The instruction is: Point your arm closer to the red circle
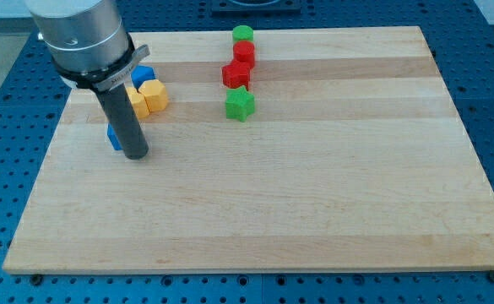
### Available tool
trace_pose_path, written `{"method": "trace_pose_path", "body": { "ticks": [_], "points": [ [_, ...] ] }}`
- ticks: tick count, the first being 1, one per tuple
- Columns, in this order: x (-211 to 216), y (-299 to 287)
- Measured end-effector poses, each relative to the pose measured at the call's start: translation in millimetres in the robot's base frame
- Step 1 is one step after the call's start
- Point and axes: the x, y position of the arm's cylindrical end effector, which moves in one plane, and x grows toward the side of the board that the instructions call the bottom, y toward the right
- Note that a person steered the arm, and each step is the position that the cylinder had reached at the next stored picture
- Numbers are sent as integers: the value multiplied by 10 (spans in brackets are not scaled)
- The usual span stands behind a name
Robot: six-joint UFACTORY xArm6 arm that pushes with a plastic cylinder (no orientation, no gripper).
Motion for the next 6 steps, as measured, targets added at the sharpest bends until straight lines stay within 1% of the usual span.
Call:
{"method": "trace_pose_path", "body": {
  "ticks": [1,2,3,4,5,6],
  "points": [
    [0,-16],
    [121,299],
    [-34,570],
    [-151,4],
    [-269,-26],
    [-303,676]
  ]
}}
